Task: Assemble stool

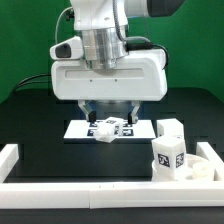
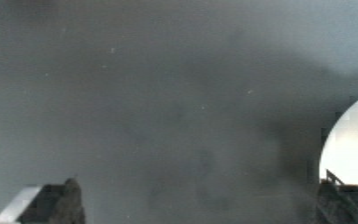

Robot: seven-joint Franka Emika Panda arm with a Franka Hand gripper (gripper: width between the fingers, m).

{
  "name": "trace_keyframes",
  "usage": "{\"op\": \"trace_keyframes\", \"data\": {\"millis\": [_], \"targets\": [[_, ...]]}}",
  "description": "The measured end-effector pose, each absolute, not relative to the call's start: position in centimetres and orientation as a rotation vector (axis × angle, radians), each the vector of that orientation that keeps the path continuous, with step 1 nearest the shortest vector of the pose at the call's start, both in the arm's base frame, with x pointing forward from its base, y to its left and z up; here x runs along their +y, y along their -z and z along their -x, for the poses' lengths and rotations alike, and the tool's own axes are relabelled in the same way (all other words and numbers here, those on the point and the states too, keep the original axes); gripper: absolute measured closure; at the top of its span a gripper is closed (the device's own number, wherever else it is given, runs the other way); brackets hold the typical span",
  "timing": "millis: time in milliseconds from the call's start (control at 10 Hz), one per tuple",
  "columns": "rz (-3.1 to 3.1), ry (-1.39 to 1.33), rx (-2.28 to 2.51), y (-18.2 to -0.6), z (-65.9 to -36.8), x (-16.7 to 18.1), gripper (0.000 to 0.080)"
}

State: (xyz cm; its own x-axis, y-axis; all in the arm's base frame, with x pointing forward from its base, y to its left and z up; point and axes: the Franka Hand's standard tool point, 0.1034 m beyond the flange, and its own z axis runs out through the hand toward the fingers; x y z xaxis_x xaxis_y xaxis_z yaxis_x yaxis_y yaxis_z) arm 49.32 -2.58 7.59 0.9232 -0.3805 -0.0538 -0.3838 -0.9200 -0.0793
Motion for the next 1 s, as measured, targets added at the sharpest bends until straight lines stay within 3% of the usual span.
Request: {"op": "trace_keyframes", "data": {"millis": [300, 400, 700, 1000], "targets": [[2.920, -0.276, 0.731, -5.0, -42.8, -4.7, 0.0150], [2.966, -0.161, 0.741, -4.5, -42.5, -4.3, 0.0150], [2.955, -0.212, 0.729, -4.2, -41.9, -3.8, 0.0150], [2.899, -0.348, 0.862, -1.7, -36.7, -3.3, 0.0150]]}}
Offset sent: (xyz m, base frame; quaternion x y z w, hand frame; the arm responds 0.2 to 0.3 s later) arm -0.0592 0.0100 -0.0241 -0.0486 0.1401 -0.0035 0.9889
